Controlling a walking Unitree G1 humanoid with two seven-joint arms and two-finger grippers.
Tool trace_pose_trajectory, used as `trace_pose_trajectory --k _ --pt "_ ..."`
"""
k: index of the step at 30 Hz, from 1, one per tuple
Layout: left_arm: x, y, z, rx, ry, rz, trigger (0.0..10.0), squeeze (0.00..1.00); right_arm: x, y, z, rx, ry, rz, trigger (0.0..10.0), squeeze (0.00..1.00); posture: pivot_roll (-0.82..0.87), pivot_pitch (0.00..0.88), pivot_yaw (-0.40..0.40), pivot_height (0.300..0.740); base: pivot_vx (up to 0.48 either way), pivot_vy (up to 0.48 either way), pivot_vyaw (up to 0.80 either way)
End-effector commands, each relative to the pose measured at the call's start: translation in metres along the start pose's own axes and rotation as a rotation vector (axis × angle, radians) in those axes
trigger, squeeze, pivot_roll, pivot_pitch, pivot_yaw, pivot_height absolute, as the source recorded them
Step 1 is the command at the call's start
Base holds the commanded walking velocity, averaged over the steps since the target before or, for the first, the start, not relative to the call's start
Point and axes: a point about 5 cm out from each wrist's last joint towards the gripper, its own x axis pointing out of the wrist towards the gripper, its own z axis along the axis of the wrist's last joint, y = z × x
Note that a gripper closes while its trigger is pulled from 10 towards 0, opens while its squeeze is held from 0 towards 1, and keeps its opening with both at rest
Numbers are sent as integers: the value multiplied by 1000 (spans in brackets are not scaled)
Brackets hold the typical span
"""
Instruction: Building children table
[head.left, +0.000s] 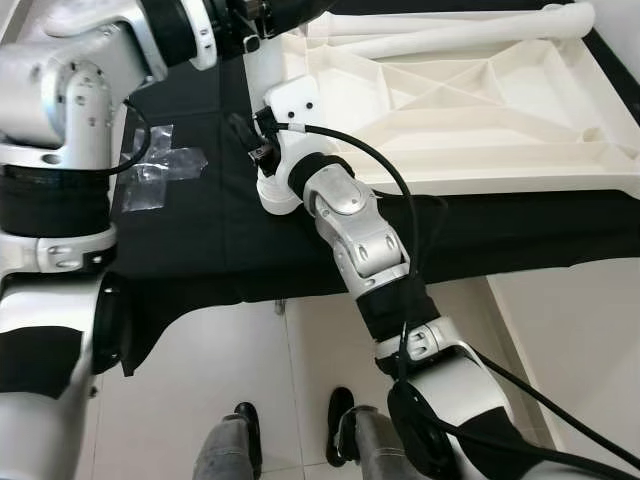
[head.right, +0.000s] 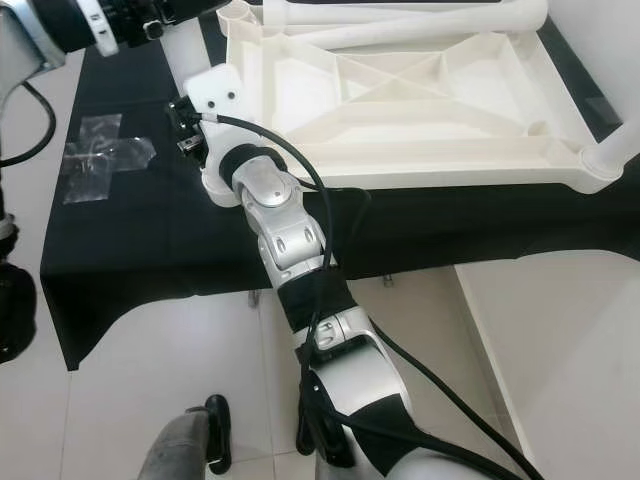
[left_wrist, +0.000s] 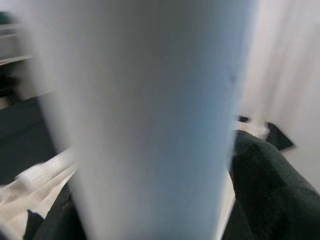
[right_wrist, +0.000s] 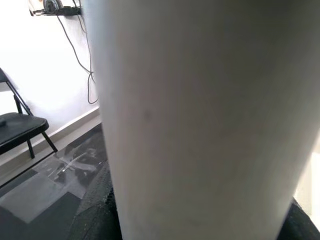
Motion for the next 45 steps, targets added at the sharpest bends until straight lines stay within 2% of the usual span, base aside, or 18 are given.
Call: trace_pose_trajectory --k 1,6,10,18,19,20,21,23,24,26,31,36,37,38,40,42,44,45 --pt "-9 -8 0 -19 7 -57 10000 0 -5 9 -35 60 163 7 0 0 126 313 -20 740 0 0 0" --pt "-35 -23 5 -12 12 -111 10000 0 -6 5 -34 48 180 -68 0 0 141 318 -26 740 0 0 0" --pt "-62 -47 26 17 0 -221 10000 0 -4 -1 -34 59 178 -84 0 0 158 320 -31 740 0 0 0" --pt "-82 -52 47 12 -78 -195 10000 0 -2 2 -37 73 184 -81 0 0 172 317 -34 740 0 0 0" --pt "-90 -57 47 -6 -73 -218 10000 0 -2 2 -37 72 185 -91 4000 0 175 318 -35 740 0 0 0" --pt "-90 -57 47 -6 -73 -218 10000 0 -2 2 -37 72 185 -91 4000 0 175 318 -35 740 0 0 0" --pt "-93 -60 46 -13 -59 -230 10000 0 -2 2 -36 71 185 -97 10000 0 175 318 -35 740 0 0 0" --pt "-97 -64 41 -27 -29 -248 10000 0 -2 3 -36 69 187 -99 10000 0 177 318 -35 740 0 0 0" --pt "-102 -69 30 -59 5 -260 10000 0 -2 3 -36 77 184 -99 10000 1000 178 319 -34 740 0 0 0" --pt "-102 -69 30 -59 5 -260 10000 0 -2 3 -36 77 184 -99 10000 1000 178 319 -34 740 0 0 0" --pt "-105 -89 -17 -216 90 -267 10000 0 -1 -6 -22 133 84 -39 10000 1000 174 327 -34 740 0 0 0" --pt "-105 -100 -29 -260 124 -310 10000 0 -2 -18 -18 130 51 -7 10000 1000 175 332 -37 740 0 0 0" --pt "-106 -105 -35 -278 147 -325 10000 0 -2 -23 -17 119 46 27 10000 945 176 332 -38 740 0 0 0" --pt "-109 -112 -44 -302 180 -329 10000 0 -2 -27 -14 94 34 90 10000 0 176 334 -40 740 0 0 0" --pt "-111 -116 -49 -317 201 -330 10000 0 -3 -29 -12 76 26 134 10000 0 176 334 -40 740 0 0 0" --pt "-118 -127 -73 -385 253 -264 10000 0 -3 -40 -2 53 -12 215 10000 0 180 339 -47 740 0 0 0" --pt "-118 -127 -73 -385 253 -264 10000 0 -3 -40 -2 53 -12 215 10000 0 180 339 -47 740 0 0 0" --pt "-121 -136 -90 -426 267 -170 10000 0 -5 -48 7 54 -52 325 10000 0 180 348 -56 740 0 0 0"
